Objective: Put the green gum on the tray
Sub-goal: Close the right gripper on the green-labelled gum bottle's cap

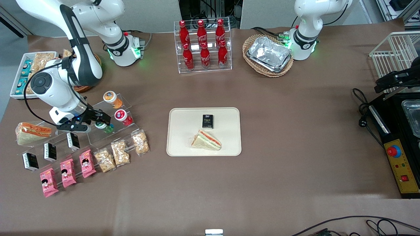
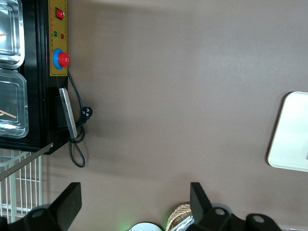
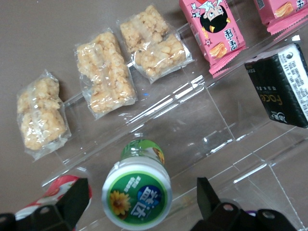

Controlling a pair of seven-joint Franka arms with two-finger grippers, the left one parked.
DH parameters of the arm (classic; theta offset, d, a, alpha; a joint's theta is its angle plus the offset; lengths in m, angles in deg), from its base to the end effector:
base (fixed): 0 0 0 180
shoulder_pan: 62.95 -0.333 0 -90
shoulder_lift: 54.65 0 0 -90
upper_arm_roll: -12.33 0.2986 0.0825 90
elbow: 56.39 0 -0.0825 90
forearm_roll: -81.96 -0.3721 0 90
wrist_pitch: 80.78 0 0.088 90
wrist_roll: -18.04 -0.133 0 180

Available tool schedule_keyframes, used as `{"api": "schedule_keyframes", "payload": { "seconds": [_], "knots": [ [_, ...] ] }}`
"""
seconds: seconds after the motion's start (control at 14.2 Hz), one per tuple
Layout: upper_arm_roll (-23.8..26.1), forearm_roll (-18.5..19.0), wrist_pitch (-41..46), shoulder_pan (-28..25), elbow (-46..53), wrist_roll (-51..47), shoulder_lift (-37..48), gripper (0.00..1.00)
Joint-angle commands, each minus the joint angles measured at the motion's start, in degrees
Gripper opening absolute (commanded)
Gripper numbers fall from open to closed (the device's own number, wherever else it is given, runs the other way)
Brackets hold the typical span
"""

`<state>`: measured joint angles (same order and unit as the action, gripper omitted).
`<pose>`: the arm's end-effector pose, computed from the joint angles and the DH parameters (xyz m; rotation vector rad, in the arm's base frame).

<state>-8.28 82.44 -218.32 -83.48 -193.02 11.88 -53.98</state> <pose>0.4886 -0.0007 0.2915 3.1370 -0.1614 0.0422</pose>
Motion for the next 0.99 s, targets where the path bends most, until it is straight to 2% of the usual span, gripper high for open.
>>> {"api": "schedule_keyframes", "payload": {
  "seconds": [0.0,0.21,0.28,0.35,0.49,0.56,0.63,0.7,0.77,0.92],
  "knots": [
    [0.0,0.2,-1.8,-0.7,-0.6,-0.9,-0.6,1.00],
    [0.0,0.2,-3.8,-0.7,-1.4,-0.9,-1.1,0.97],
    [0.0,0.3,-3.8,-0.7,-1.4,-0.8,-1.1,0.94],
    [-0.1,0.3,-3.8,-0.7,-1.4,-0.8,-1.2,0.86],
    [0.0,0.3,-3.8,-0.7,-1.4,-0.9,-1.2,0.82],
    [0.0,0.2,-3.8,-0.7,-1.5,-0.9,-1.2,0.75],
    [0.0,0.2,-3.8,-0.7,-1.6,-0.9,-1.1,0.72],
    [0.0,0.2,-3.8,-0.7,-1.8,-0.9,-1.0,0.63],
    [0.0,0.3,-3.8,-0.7,-1.9,-0.9,-0.9,0.60],
    [0.0,0.3,-3.7,-0.7,-1.9,-0.9,-0.8,0.38]
  ]
}}
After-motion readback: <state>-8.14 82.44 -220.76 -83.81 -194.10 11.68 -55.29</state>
